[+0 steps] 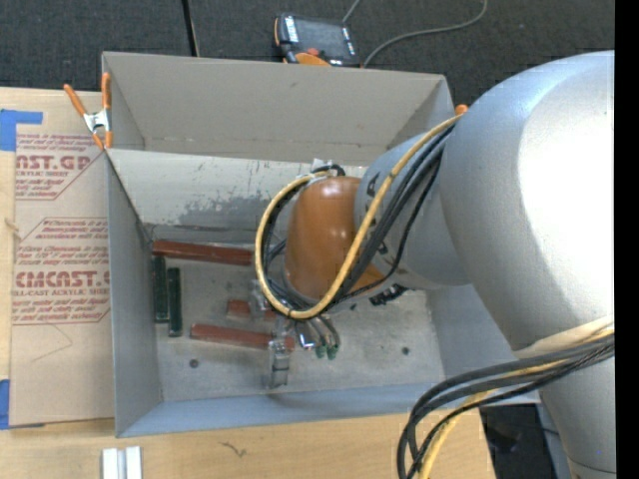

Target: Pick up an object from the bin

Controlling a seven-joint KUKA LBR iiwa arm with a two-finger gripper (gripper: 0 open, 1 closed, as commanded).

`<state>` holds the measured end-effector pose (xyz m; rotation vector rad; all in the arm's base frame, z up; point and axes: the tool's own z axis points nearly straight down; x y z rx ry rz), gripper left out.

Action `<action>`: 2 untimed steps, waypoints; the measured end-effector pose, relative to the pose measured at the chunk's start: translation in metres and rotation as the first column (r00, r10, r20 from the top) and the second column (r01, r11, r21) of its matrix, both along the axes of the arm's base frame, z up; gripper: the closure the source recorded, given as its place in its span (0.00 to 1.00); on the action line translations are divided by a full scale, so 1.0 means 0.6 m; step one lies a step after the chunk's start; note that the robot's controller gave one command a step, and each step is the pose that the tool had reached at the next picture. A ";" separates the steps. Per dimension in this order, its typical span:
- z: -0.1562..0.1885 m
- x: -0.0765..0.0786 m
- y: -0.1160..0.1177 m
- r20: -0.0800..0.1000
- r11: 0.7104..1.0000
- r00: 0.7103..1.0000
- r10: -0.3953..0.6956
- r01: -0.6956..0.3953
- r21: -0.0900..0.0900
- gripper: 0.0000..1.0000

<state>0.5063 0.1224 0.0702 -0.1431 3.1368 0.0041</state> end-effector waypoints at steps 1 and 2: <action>0.003 0.003 -0.003 0.005 1.000 1.000 -0.004 0.004 0.000 1.00; 0.000 0.000 -0.004 -0.001 1.000 1.000 -0.003 0.003 -0.003 0.00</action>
Offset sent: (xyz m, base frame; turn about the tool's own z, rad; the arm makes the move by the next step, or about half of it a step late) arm 0.0000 0.0000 0.0000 0.0000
